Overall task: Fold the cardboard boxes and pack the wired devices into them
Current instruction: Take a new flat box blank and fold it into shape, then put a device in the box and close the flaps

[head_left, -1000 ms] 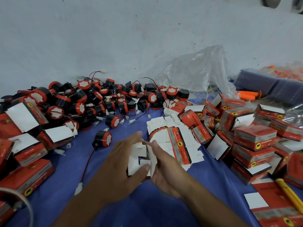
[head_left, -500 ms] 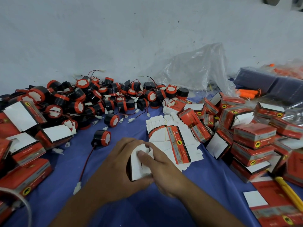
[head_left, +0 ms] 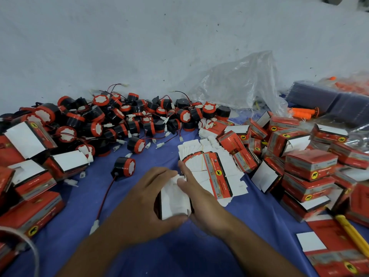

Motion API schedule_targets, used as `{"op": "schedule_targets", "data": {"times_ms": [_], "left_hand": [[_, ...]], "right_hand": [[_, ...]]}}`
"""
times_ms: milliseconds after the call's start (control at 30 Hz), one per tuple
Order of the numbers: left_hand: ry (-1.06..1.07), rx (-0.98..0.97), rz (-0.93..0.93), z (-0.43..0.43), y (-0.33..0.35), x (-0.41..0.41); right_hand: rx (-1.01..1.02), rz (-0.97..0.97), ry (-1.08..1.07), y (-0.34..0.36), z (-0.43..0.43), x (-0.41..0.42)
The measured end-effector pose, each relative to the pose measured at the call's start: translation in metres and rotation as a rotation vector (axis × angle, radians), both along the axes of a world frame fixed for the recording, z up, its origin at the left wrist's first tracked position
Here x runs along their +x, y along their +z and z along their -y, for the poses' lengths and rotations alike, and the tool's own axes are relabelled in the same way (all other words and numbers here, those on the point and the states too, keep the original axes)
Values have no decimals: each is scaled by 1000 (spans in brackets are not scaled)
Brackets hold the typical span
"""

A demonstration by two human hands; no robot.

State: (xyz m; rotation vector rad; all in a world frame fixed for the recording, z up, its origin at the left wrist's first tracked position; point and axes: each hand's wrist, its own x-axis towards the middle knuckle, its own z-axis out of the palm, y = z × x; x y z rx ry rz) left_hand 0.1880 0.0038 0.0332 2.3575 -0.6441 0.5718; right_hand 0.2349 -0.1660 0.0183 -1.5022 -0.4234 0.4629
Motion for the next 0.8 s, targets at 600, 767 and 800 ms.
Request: {"op": "schedule_targets", "data": {"times_ms": [600,767,800], "left_hand": [[10,15,54,-6,5,0],[61,61,168,1,-2,1],[65,79,194,2,-5,2]], "right_hand": [[37,100,63,1,5,1],[37,225,30,7,8,3],[31,240,43,7,10,3]]}}
